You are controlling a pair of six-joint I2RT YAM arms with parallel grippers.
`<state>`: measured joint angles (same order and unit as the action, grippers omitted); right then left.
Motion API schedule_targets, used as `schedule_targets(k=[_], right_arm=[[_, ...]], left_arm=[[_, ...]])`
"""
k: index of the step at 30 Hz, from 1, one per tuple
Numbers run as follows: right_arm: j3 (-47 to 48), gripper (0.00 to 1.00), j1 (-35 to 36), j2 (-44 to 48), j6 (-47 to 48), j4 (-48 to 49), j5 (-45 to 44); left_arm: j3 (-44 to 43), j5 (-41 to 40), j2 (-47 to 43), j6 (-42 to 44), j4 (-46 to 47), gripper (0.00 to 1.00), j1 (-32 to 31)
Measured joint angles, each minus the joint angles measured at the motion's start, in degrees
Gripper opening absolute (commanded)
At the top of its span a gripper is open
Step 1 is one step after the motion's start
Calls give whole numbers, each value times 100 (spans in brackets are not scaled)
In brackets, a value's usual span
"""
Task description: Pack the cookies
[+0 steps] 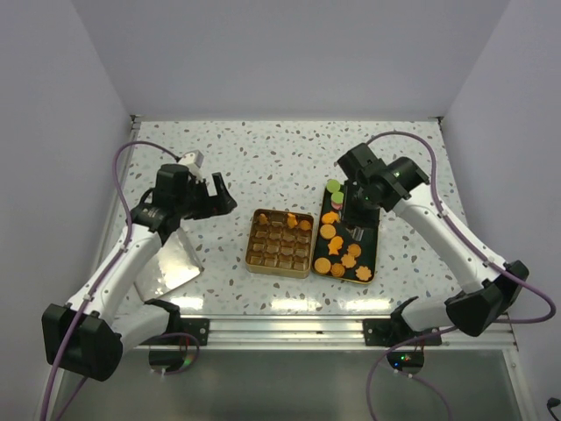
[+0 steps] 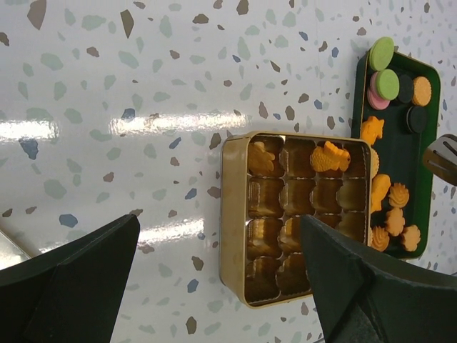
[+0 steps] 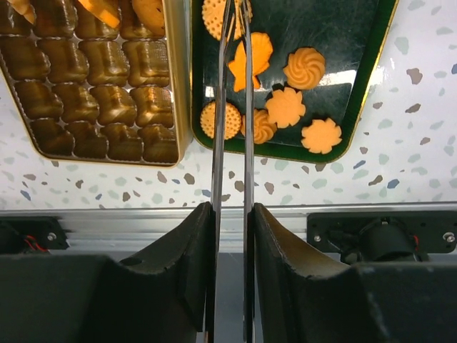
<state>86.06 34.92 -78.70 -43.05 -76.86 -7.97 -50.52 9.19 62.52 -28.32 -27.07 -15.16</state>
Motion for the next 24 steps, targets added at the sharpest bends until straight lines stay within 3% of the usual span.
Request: schedule_targets(k=[5,16,24], right_arm=[[-15,36,-2,-74,87,28,-66],[-1228,46,-85,317,98,-28,-131],[-1609,47,-85,496,59,-28,7]], left_arm=[[-90,-44,0,4,2,100,0],[-90,-68,17,42,9,100,0],[-90,-63,214,42,52,100,0]])
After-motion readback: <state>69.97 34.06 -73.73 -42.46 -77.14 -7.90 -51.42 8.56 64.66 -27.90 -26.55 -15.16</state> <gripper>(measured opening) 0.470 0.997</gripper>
